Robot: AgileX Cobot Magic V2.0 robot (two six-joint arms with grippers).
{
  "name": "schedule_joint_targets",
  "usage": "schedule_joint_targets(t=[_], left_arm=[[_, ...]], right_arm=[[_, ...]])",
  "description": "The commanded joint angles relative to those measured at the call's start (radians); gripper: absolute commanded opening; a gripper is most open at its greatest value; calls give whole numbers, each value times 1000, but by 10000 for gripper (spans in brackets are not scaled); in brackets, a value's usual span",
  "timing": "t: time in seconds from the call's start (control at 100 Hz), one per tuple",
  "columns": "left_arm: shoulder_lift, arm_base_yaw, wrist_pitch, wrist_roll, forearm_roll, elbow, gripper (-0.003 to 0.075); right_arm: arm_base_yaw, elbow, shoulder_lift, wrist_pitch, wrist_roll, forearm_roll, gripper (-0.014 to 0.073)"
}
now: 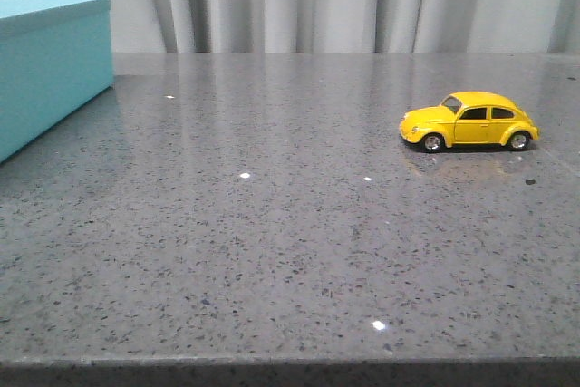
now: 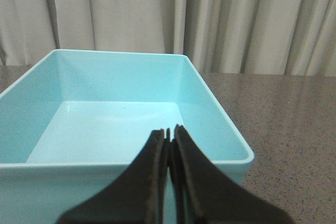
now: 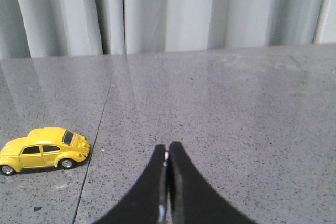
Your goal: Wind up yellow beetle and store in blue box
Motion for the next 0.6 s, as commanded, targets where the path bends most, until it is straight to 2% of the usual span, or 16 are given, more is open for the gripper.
schedule_joint_targets(t=[0.0, 0.09, 0.18, 0.25, 0.31, 0.37, 0.44, 0.49, 0.59], left_arm=[[79, -8, -33, -10, -11, -77, -19], [153, -8, -21, -8, -11, -125, -18], [219, -8, -10, 6, -11, -169, 8], [263, -8, -10, 32, -11, -193, 94], [290, -8, -12, 53, -11, -209, 209], [313, -8, -37, 53, -11, -214, 333], [325, -8, -53, 53, -11, -214, 438], [332, -8, -74, 53, -11, -210, 465], [345, -8, -123, 53, -11, -205, 462]], right_arm=[[-2, -90, 76, -22, -3, 1, -59], [-2, -142, 137, -3, -3, 1, -45], [-2, -178, 190, 9, -3, 1, 48], [-2, -197, 219, 13, -3, 1, 157], [-2, -203, 231, 8, -3, 1, 234], [-2, -203, 233, -13, -3, 1, 258], [-2, -202, 233, -25, -3, -3, 257], [-2, -199, 233, -25, -3, -3, 257], [-2, -200, 233, -21, -3, 14, 257]])
